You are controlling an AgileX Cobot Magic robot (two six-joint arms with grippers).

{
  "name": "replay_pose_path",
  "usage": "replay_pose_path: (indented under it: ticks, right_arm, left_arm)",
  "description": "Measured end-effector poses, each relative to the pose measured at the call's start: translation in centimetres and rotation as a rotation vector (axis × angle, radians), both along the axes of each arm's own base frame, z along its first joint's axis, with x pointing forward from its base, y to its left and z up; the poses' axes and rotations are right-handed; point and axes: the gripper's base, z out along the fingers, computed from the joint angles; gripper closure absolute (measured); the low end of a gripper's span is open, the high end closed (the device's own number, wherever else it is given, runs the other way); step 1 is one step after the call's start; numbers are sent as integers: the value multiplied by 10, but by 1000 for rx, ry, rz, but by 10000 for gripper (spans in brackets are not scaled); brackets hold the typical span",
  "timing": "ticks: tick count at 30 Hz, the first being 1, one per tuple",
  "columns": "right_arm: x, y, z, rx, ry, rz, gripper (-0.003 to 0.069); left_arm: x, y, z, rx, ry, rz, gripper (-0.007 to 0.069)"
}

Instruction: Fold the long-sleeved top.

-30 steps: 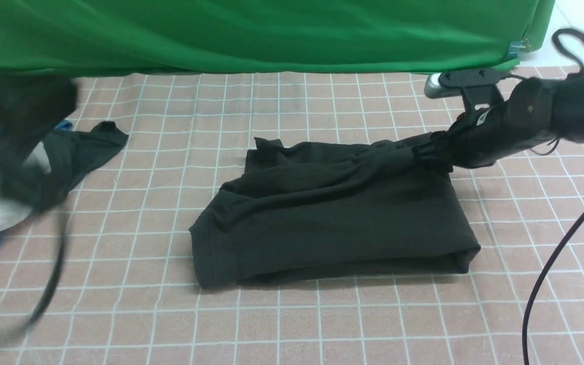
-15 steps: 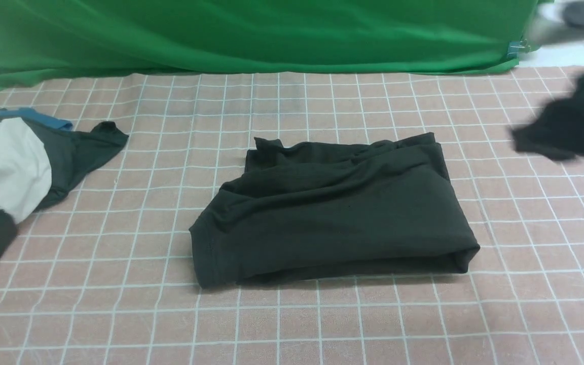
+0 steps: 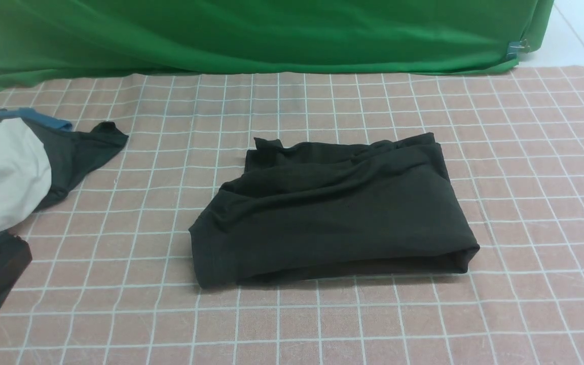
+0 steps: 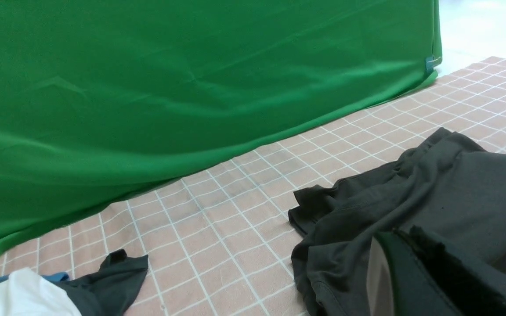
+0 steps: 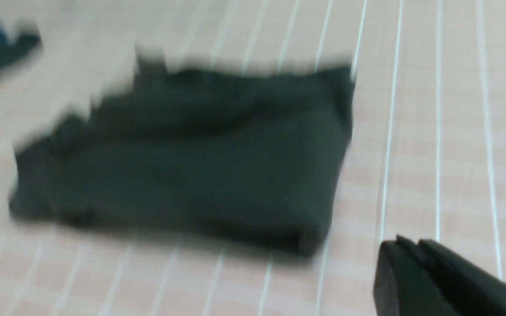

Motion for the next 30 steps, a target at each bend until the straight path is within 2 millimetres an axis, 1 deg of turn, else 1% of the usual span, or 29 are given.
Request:
replay_pose_path:
  ticks: [6, 11, 15, 17, 19, 20, 22, 24, 25, 26, 29, 30]
  right_arm:
    - [0, 0, -1, 35, -20, -21, 487]
    - [2, -1, 2, 26, -49, -27, 447]
    - [4, -4, 7, -22, -143, -40, 442]
    - [3, -7, 7, -34, -192, -51, 461]
    - [-2, -11, 3, -36, -262, -83, 522]
    - [-5, -13, -2, -36, -294, -100, 562]
    - [-11, -17, -22, -48, -325, -128, 609]
    - [-21, -21, -49, -67, -362, -159, 626]
    - [-22, -22, -55, -66, -370, -163, 626]
    - [-28, -23, -71, -68, -394, -179, 627]
    - [-39, -26, -99, -95, -443, -195, 627]
    - [-42, -26, -103, -98, -442, -195, 627]
  left_arm:
    - [0, 0, -1, 4, 5, 0, 606]
    - [0, 0, -1, 4, 5, 0, 606]
    - [0, 0, -1, 4, 5, 0, 606]
    - [0, 0, -1, 4, 6, 0, 606]
    - [0, 0, -1, 4, 6, 0, 606]
    - [0, 0, -1, 4, 6, 0, 606]
    - [0, 0, -1, 4, 6, 0, 606]
    - [0, 0, -1, 4, 6, 0, 606]
    - [0, 0, -1, 4, 6, 0, 606]
    - [0, 0, -1, 4, 6, 0, 606]
    - [0, 0, -1, 4, 6, 0, 606]
    - [0, 0, -1, 4, 6, 0, 606]
